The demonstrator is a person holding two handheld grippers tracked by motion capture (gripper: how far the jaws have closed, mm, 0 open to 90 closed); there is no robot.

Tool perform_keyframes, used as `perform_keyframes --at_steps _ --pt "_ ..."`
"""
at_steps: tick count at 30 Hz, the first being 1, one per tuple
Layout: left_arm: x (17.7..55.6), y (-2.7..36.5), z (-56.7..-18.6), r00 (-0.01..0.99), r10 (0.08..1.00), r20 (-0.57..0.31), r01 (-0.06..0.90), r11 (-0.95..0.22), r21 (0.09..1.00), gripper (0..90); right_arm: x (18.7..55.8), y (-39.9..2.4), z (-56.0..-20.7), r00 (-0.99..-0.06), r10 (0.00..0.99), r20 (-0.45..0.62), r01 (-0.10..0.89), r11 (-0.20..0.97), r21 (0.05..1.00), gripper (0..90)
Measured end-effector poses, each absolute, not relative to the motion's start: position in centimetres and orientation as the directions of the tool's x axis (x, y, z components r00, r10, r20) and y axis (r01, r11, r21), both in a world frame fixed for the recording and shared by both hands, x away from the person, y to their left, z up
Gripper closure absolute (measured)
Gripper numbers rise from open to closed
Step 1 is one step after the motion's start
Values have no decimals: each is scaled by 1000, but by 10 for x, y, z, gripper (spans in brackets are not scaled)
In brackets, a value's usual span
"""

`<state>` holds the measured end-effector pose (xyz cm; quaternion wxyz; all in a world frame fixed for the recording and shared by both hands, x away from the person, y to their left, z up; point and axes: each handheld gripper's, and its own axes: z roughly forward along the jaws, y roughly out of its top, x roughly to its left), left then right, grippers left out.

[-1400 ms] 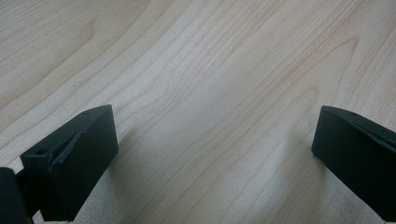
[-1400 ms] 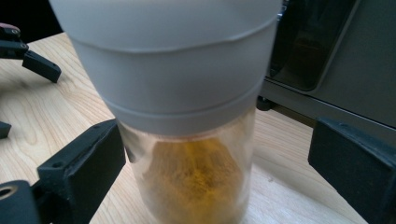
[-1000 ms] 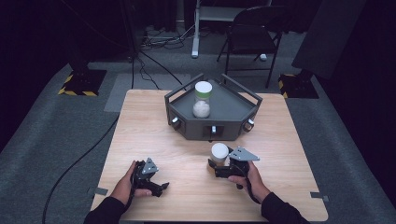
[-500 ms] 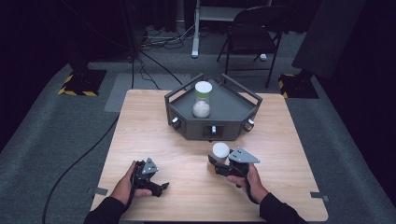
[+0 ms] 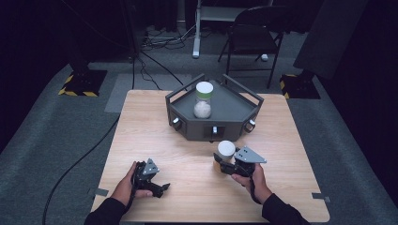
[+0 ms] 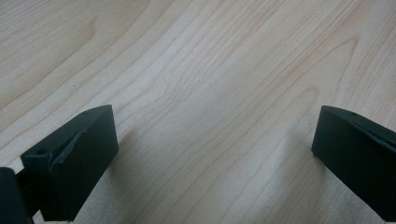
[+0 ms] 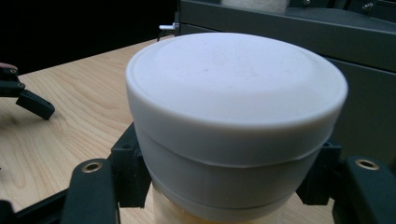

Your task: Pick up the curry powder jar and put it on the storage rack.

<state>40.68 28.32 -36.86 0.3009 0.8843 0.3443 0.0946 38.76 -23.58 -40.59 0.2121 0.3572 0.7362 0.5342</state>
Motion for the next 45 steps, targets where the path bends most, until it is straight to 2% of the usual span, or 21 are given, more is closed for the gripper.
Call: perform_keyframes --at_steps 18,45 --pt "407 283 -369 745 666 -40 552 -582 597 3 388 -247 -394 -630 774 69 311 170 935 342" --pt "407 283 -369 745 666 -40 552 -582 597 3 391 -260 -357 -578 814 62 299 140 944 342"
